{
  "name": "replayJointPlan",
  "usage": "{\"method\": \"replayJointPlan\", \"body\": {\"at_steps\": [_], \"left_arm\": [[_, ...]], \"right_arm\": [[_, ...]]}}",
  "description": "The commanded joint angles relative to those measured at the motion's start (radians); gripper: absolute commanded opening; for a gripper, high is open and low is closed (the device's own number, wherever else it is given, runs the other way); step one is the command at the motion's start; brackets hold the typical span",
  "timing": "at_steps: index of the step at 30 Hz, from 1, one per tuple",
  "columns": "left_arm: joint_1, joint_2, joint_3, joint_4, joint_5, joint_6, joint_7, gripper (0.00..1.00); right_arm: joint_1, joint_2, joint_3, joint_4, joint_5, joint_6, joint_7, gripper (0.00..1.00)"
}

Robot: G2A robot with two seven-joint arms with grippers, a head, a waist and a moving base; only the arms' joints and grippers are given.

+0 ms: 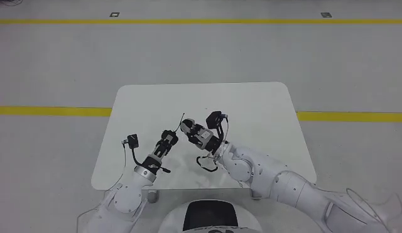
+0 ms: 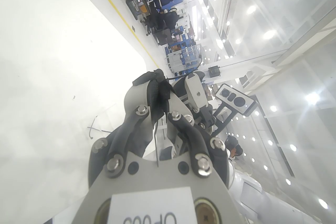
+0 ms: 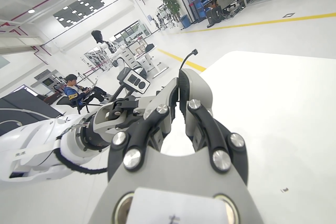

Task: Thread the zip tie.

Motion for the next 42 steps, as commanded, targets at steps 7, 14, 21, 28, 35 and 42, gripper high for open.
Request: {"method": "replayJointPlan", "body": {"at_steps": [7, 14, 21, 28, 35, 42], "left_arm": [[0.000, 0.000, 0.000, 0.000, 0.000, 0.000, 0.000, 0.00], [0.000, 0.000, 0.000, 0.000, 0.000, 0.000, 0.000, 0.00], [0.000, 0.000, 0.000, 0.000, 0.000, 0.000, 0.000, 0.00], [0.000, 0.000, 0.000, 0.000, 0.000, 0.000, 0.000, 0.00], [0.000, 0.000, 0.000, 0.000, 0.000, 0.000, 0.000, 0.00], [0.000, 0.000, 0.000, 0.000, 0.000, 0.000, 0.000, 0.00]], "right_arm": [[0.022, 0.001, -0.031, 0.011, 0.056, 0.000, 0.011, 0.00], [0.034, -0.006, -0.049, 0.030, 0.092, 0.000, 0.024, 0.00], [0.047, -0.012, -0.066, 0.037, 0.105, 0.000, 0.041, 0.00], [0.055, -0.017, -0.073, 0.054, 0.110, 0.000, 0.046, 0.00], [0.059, -0.025, -0.077, 0.064, 0.110, 0.000, 0.053, 0.00], [0.062, -0.031, -0.085, 0.068, 0.111, 0.000, 0.060, 0.00]]}}
